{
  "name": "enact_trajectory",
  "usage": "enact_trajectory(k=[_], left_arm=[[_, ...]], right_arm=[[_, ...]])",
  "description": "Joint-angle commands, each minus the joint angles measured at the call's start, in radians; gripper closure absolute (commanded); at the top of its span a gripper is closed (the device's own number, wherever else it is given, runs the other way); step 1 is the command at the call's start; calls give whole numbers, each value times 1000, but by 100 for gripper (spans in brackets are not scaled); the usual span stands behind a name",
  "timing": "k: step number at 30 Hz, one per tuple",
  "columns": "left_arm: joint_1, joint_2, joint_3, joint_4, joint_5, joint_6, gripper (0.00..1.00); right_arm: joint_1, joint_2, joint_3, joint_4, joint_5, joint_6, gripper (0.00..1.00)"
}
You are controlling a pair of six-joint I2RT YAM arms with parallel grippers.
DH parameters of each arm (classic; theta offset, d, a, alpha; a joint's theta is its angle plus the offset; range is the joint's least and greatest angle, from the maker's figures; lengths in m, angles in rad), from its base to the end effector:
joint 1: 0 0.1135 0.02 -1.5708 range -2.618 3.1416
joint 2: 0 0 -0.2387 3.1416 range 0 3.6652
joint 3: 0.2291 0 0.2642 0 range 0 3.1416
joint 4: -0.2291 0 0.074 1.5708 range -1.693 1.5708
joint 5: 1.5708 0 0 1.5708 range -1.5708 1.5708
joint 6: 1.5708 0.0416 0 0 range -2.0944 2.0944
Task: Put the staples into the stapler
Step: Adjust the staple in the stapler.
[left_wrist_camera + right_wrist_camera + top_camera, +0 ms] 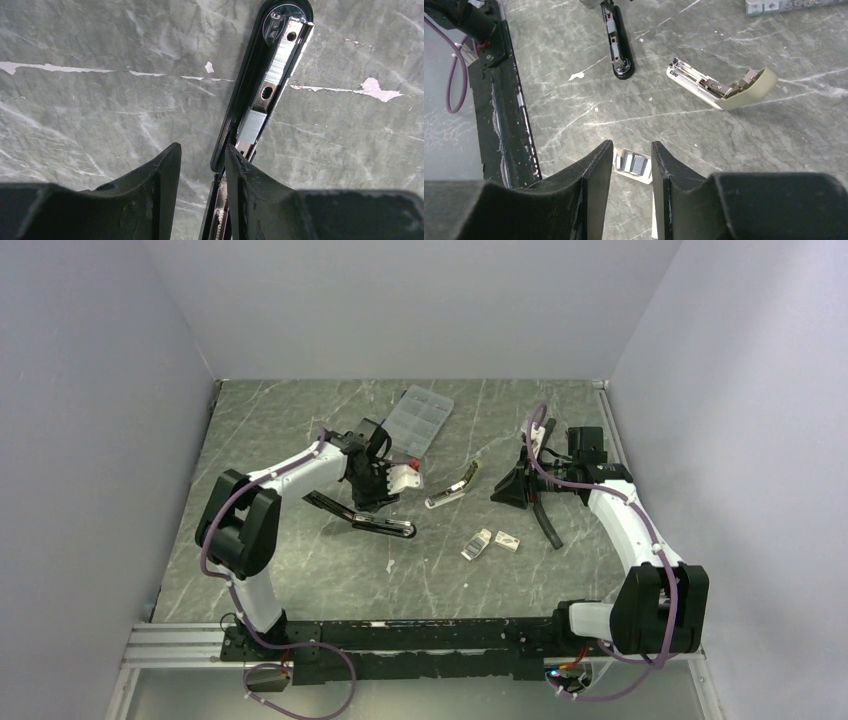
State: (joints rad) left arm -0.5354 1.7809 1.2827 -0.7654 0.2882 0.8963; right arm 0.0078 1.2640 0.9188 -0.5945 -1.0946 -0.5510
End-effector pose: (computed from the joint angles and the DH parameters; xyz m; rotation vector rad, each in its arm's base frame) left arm 0.3027 -0.1933 0.1682 1.8662 2.0507 -0.3187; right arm 0.2650 0.0390 0.2353 -0.9644 1.8717 1.0315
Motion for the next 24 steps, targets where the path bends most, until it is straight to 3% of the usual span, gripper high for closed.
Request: enact_trajectory(k=[1,24], left_arm=[[-3,-1,-10,8,-10,22,58],[-13,-6,-28,-14,1,3,58]], right_arm=[[-4,-1,28,5,-37,-31,62],[-5,-20,16,24,-36,-16,62]])
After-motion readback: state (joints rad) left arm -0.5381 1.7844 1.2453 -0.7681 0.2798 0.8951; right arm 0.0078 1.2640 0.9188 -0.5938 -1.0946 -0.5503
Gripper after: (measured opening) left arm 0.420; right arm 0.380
